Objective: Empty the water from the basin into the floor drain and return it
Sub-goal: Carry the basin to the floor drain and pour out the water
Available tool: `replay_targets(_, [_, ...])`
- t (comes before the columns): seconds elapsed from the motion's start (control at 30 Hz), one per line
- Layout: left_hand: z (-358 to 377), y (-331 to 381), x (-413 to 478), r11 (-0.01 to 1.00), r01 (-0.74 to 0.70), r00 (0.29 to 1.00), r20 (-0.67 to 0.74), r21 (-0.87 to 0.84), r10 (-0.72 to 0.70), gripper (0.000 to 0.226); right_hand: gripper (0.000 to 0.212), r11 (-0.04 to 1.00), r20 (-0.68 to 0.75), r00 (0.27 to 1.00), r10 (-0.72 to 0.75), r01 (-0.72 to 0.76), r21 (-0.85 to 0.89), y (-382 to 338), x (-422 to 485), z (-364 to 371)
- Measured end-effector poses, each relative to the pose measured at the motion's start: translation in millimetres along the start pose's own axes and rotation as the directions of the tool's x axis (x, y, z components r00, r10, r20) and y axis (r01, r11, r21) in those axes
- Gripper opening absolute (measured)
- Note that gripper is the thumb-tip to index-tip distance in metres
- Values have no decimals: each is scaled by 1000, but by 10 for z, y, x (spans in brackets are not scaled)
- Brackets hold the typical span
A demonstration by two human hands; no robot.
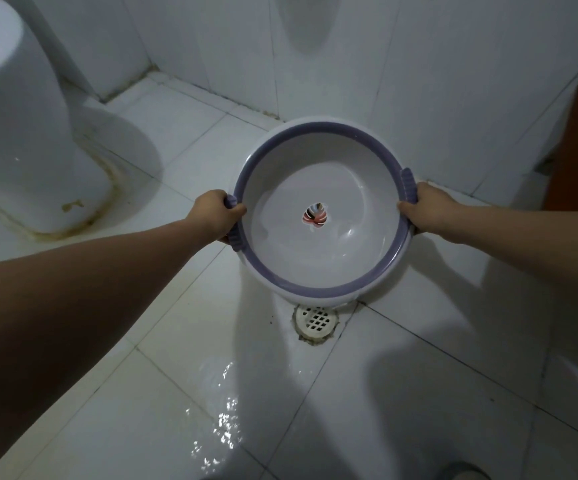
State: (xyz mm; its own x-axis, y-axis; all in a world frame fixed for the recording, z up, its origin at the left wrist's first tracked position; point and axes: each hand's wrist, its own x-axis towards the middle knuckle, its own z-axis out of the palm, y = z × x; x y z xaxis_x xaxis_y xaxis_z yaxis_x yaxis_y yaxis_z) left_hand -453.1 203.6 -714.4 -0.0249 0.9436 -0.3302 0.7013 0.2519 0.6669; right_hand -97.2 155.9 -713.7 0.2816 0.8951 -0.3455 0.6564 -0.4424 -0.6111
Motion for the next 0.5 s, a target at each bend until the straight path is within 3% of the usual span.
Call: replay_targets(0.5, [0, 9, -3, 1000, -26, 1000, -3, 13, 26, 18, 30, 1000, -24, 1000, -16, 16, -21, 22, -4, 18])
